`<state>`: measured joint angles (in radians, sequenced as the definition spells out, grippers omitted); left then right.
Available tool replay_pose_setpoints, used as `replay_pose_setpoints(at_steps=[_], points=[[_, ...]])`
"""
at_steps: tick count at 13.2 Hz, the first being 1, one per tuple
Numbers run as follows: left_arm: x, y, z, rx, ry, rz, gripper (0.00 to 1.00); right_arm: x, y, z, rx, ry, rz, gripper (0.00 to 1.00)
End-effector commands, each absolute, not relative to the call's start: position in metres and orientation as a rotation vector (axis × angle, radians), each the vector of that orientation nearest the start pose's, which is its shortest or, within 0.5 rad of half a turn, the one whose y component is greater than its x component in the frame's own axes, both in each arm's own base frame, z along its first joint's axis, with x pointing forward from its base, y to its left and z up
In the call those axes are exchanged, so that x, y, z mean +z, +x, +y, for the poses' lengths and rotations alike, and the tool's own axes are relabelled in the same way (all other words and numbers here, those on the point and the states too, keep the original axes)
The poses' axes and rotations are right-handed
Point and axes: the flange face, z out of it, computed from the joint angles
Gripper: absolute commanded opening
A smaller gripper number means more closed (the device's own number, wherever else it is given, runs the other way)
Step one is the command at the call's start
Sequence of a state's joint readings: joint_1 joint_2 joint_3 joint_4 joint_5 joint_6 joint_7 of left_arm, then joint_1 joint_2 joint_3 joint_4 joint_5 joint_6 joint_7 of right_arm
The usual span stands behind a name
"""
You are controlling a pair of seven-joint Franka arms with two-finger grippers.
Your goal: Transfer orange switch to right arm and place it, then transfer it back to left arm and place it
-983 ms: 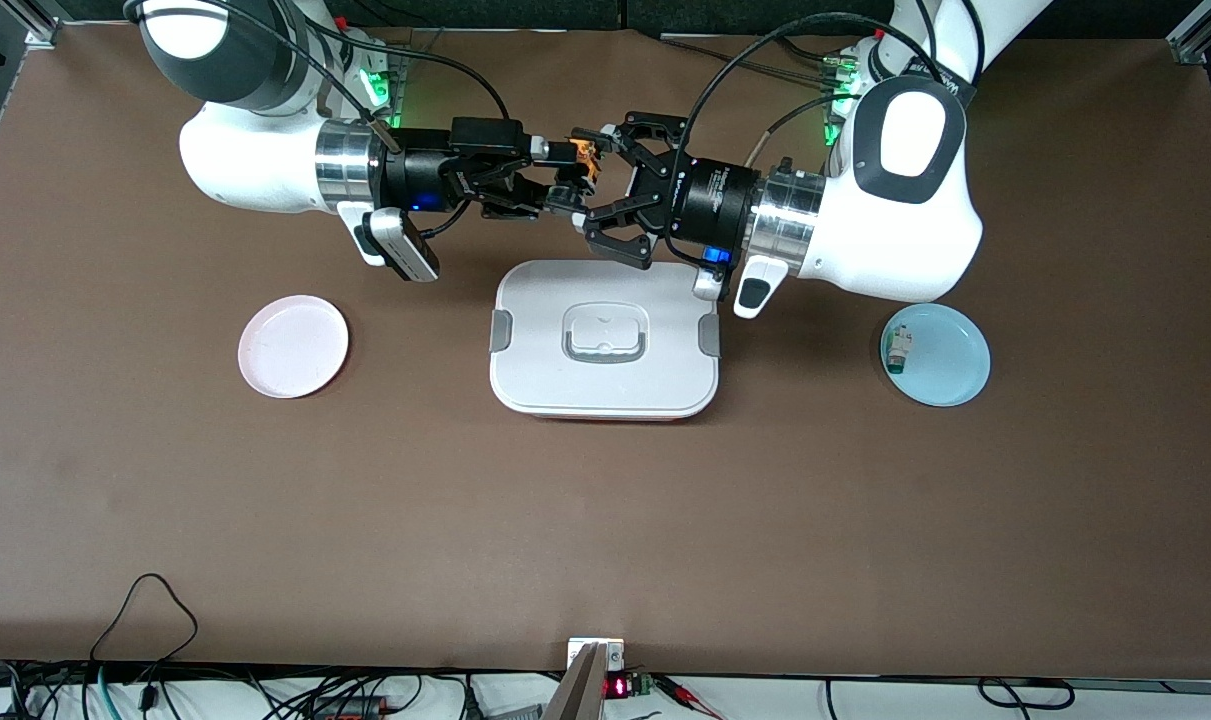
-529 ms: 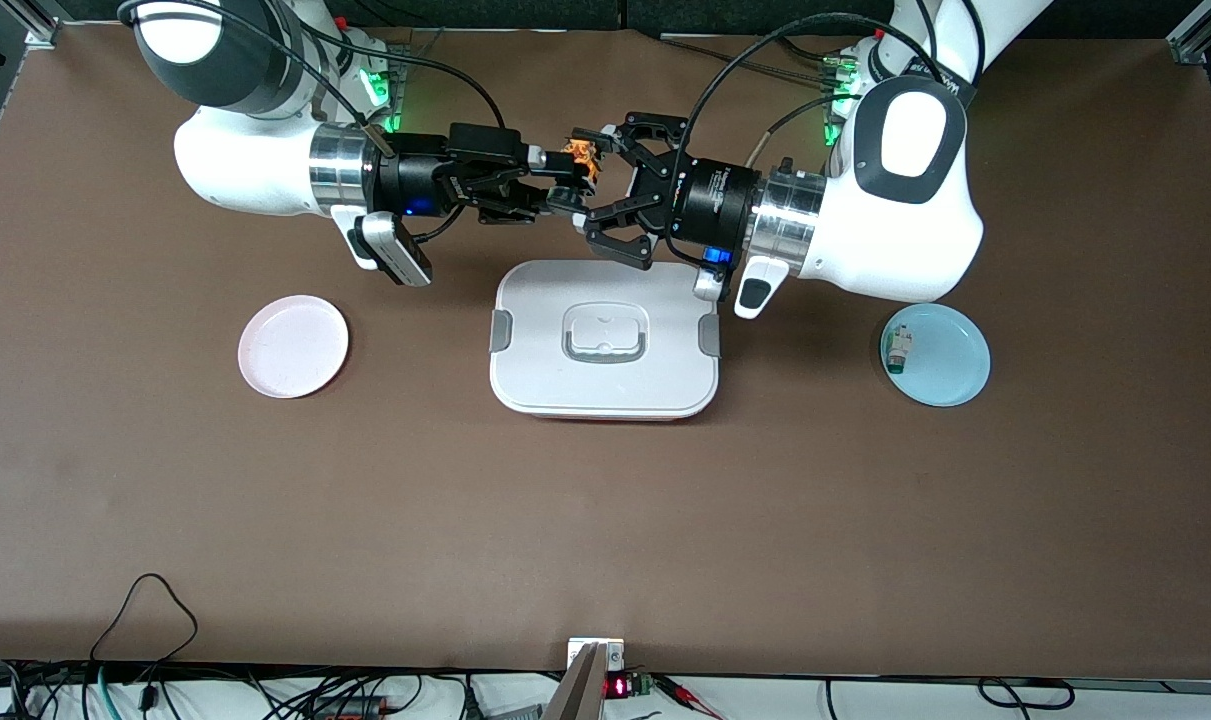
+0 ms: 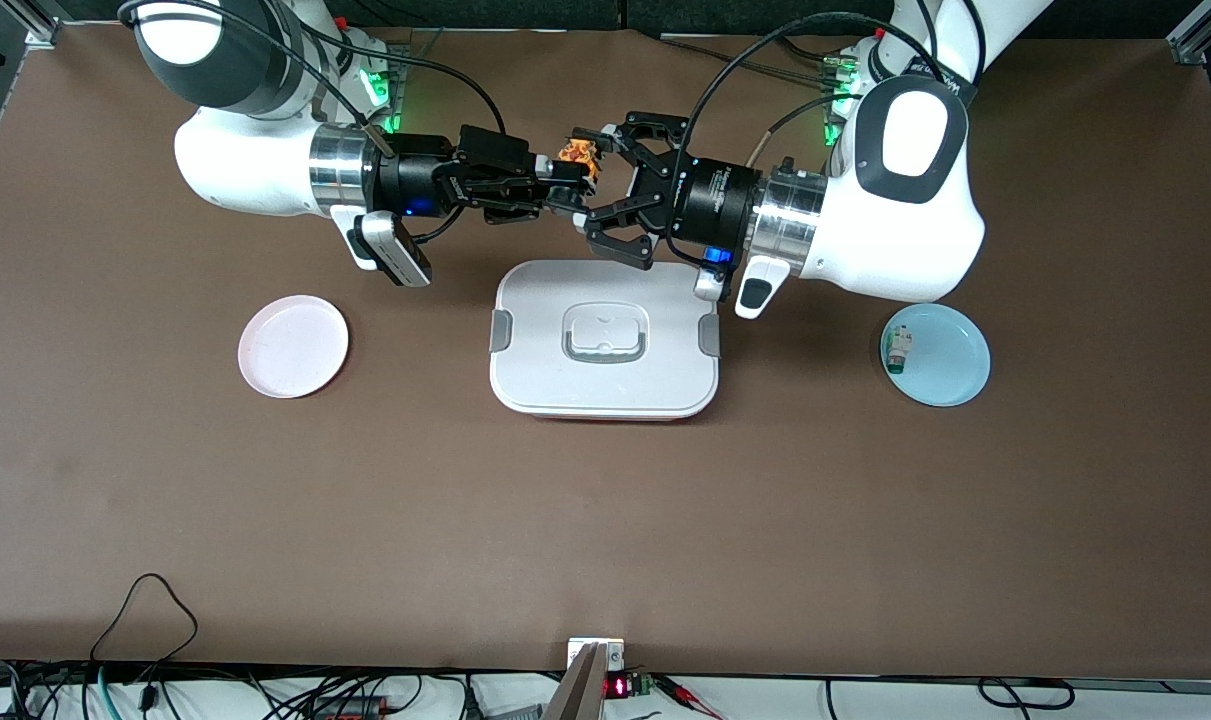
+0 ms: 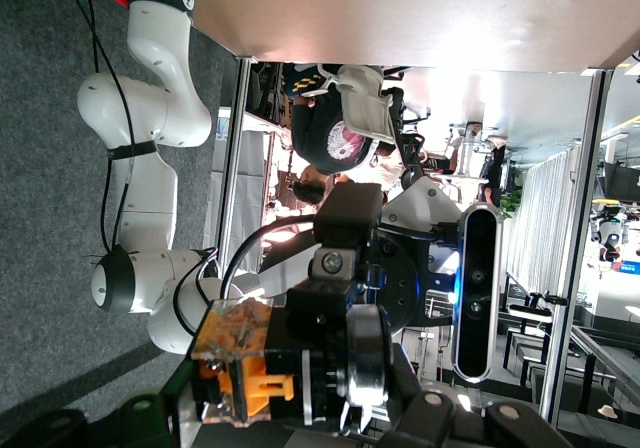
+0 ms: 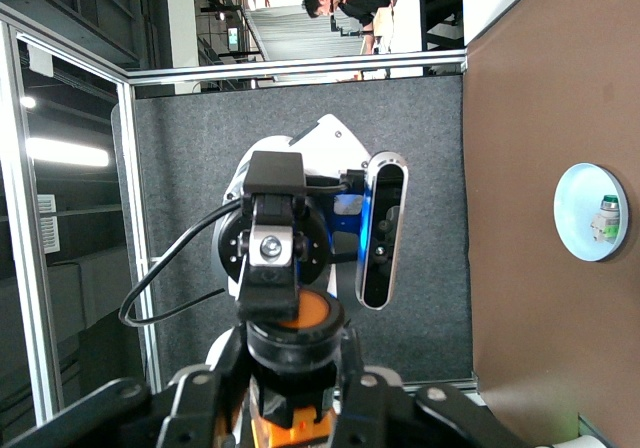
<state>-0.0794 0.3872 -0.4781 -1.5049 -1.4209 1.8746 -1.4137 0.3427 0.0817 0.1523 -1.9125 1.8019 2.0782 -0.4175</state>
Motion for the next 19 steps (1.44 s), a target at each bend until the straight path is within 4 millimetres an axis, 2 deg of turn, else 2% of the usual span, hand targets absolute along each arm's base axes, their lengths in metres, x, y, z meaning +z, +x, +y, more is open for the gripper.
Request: replay_pose_setpoints(at_steps=[1, 6, 8, 11, 13, 14, 15, 16, 19], points=[[0.547, 0.576, -0.379, -1.49, 1.374, 1.196, 0.05, 0.522, 0.514, 0.329, -0.021, -1.564, 0.093, 0.35], [0.547, 0.576, -0.379, -1.491, 1.372, 1.196, 0.06, 0.523, 0.514, 0.33, -0.023, -1.562, 0.091, 0.34], [0.546, 0.576, -0.379, -1.494, 1.37, 1.199, 0.09, 0.524, 0.514, 0.33, -0.023, -1.56, 0.09, 0.34], [0.537, 0.58, -0.38, -1.531, 1.349, 1.233, 0.3, 0.524, 0.513, 0.33, -0.021, -1.56, 0.087, 0.34], [0.54, 0.584, -0.379, -1.528, 1.342, 1.227, 0.45, 0.525, 0.514, 0.33, -0.02, -1.557, 0.083, 0.33], [0.539, 0.585, -0.379, -1.528, 1.343, 1.226, 0.6, 0.525, 0.514, 0.33, -0.02, -1.557, 0.083, 0.33], [0.539, 0.584, -0.379, -1.525, 1.348, 1.227, 0.85, 0.525, 0.514, 0.33, -0.021, -1.557, 0.082, 0.32], [0.539, 0.584, -0.379, -1.52, 1.355, 1.225, 1.0, 0.525, 0.514, 0.329, -0.022, -1.558, 0.083, 0.31], [0.54, 0.584, -0.379, -1.514, 1.36, 1.222, 1.0, 0.525, 0.514, 0.329, -0.037, -1.558, 0.069, 0.29]])
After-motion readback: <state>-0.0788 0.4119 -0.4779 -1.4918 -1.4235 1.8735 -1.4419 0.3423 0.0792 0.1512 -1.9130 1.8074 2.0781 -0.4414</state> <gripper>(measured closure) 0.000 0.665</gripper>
